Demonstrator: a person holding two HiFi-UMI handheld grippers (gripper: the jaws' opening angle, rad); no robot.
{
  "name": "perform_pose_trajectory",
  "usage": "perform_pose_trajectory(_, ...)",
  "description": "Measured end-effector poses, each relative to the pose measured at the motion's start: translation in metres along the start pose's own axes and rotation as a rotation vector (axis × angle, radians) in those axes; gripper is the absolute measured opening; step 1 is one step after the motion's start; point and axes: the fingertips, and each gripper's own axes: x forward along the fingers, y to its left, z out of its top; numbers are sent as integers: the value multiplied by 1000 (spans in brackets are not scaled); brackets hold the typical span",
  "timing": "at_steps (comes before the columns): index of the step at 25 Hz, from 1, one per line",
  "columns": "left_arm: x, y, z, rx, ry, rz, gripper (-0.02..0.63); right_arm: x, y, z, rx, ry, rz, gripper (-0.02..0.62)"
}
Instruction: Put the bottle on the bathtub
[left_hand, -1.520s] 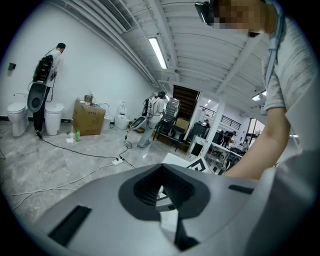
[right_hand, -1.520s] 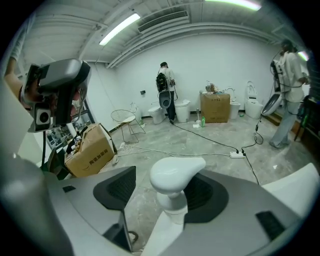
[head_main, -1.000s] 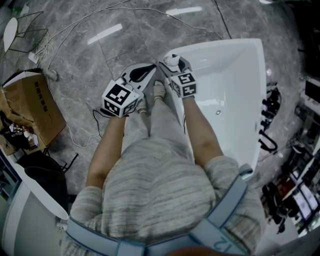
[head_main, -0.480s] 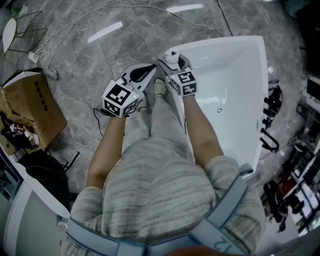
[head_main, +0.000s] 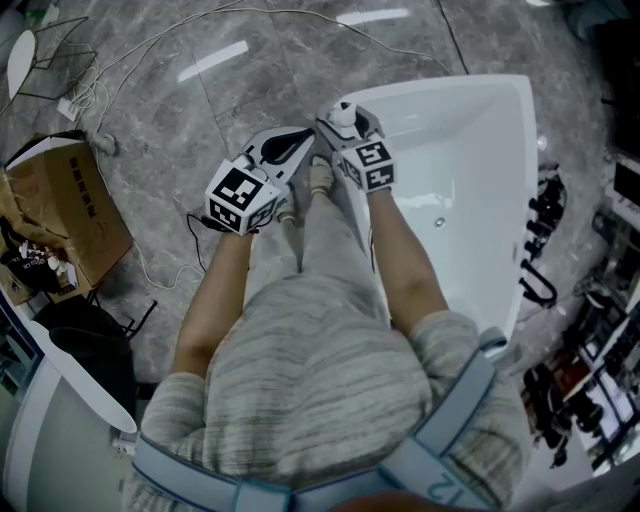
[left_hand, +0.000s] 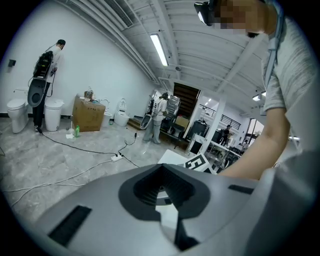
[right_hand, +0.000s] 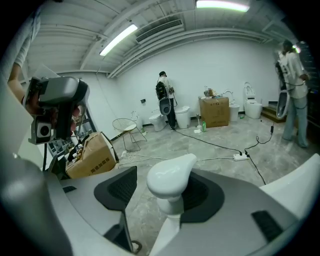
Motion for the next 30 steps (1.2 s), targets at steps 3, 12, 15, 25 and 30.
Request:
perform_pose_trajectory(3, -1, -1, -1, -2, -1, 2, 3, -2, 2, 0, 3, 0, 5, 265)
perform_pose_trajectory(12, -1, -2, -4, -1, 4, 2, 3, -3, 10, 1, -69, 30, 22, 265)
perform_pose_trajectory(15, -1, -2, -5, 1, 8, 1, 3, -2, 13, -1, -119, 46, 12, 265)
perform_pose_trajectory(25, 1, -4, -6, 4, 15, -4, 3, -7, 5, -8, -191, 70, -35, 265)
perform_pose_trajectory(30, 2, -7, -9, 3, 16, -2, 3, -10, 3, -10, -178, 67, -39, 265)
